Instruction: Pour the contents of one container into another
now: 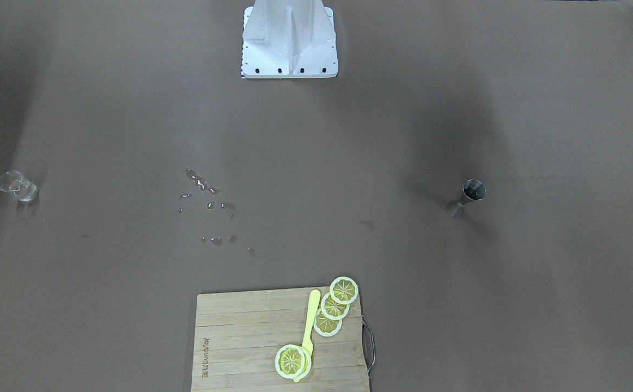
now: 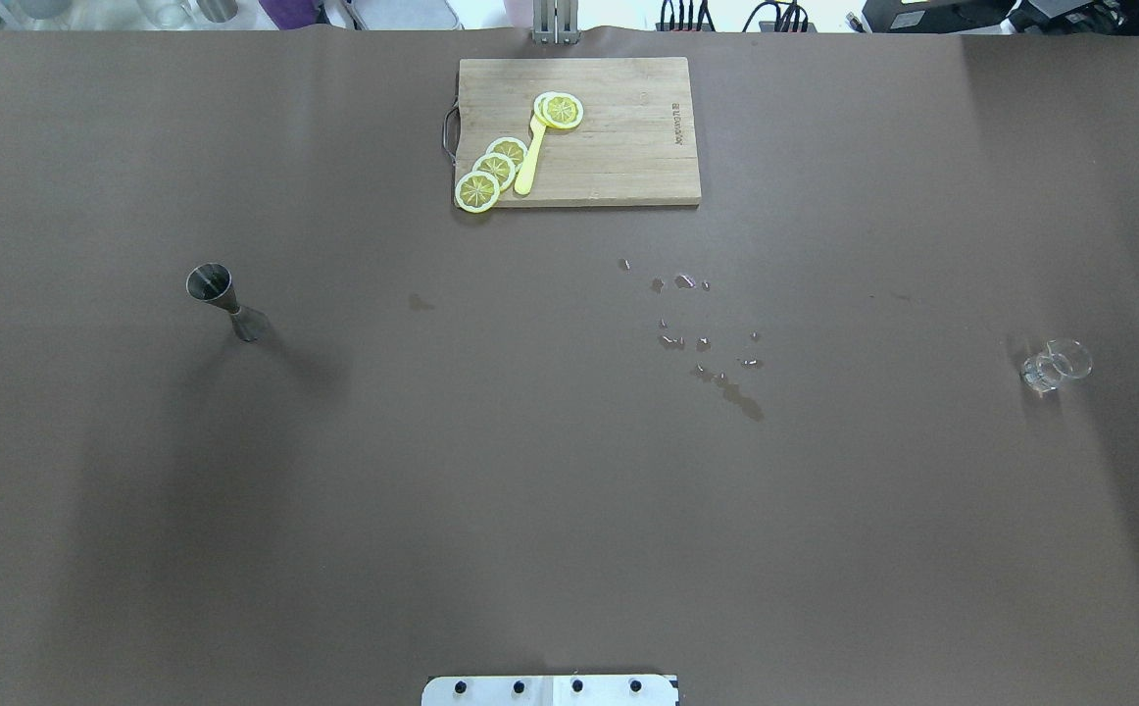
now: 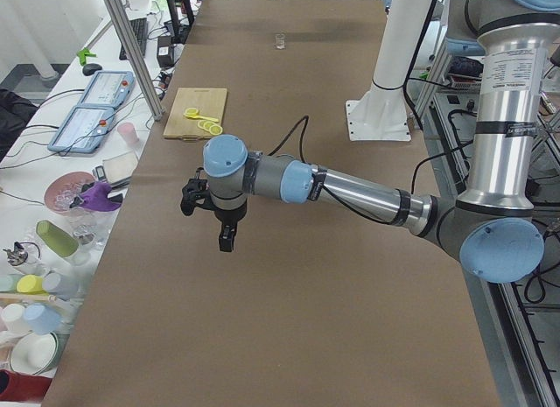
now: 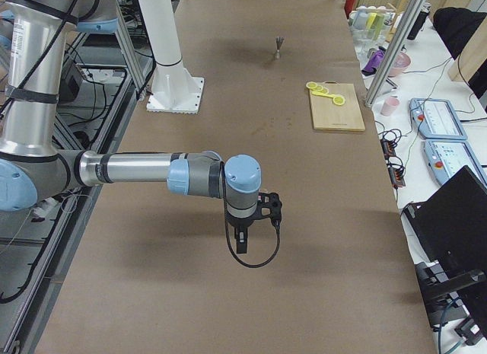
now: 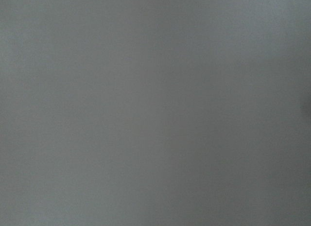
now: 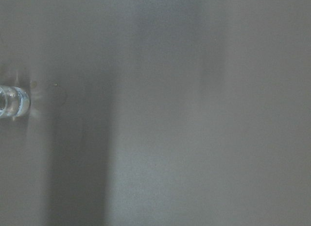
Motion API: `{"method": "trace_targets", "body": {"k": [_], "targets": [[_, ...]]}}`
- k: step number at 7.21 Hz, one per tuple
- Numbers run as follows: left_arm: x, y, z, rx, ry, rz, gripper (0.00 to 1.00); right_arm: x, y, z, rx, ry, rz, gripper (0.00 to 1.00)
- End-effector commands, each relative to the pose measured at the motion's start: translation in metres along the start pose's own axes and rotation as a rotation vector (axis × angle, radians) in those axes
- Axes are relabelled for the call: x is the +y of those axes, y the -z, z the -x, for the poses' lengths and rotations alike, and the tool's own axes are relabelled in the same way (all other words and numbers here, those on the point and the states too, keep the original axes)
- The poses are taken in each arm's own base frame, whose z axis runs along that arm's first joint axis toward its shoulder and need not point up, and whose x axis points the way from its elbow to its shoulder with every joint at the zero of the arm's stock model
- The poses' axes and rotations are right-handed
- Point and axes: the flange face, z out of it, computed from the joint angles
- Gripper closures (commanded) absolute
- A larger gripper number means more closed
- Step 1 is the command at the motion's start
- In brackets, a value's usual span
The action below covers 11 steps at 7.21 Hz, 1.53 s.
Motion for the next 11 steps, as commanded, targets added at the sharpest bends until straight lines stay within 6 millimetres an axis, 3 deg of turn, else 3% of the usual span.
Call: {"method": "trace_targets", "body": {"k": [1,3,5,6,8,11], "targets": [[-0.039,-0.001,-0.075,0.025,0.033,-0.009,0.02,0.0,-0.001,-0.001,0.0,-0.001,0.002,0.0],[-0.073,0.0,-0.165,0.066,0.069,-0.019,0.02,0.0,-0.001,-0.001,-0.001,-0.002,0.001,0.0],[-0.086,0.005,-0.228,0.1,0.119,-0.022,0.02,-0.001,0.0,0.0,0.001,0.0,-0.001,0.0],[-0.094,0.016,-0.245,0.118,0.121,-0.051,0.02,-0.002,0.0,0.0,0.001,0.001,-0.002,0.0],[-0.087,0.01,-0.293,0.241,0.167,-0.129,0.03,-0.005,0.002,0.001,0.001,0.005,-0.007,0.0],[-0.078,-0.025,-0.357,0.205,0.17,-0.263,0.03,-0.012,0.007,0.006,0.007,0.05,-0.052,0.0]]}}
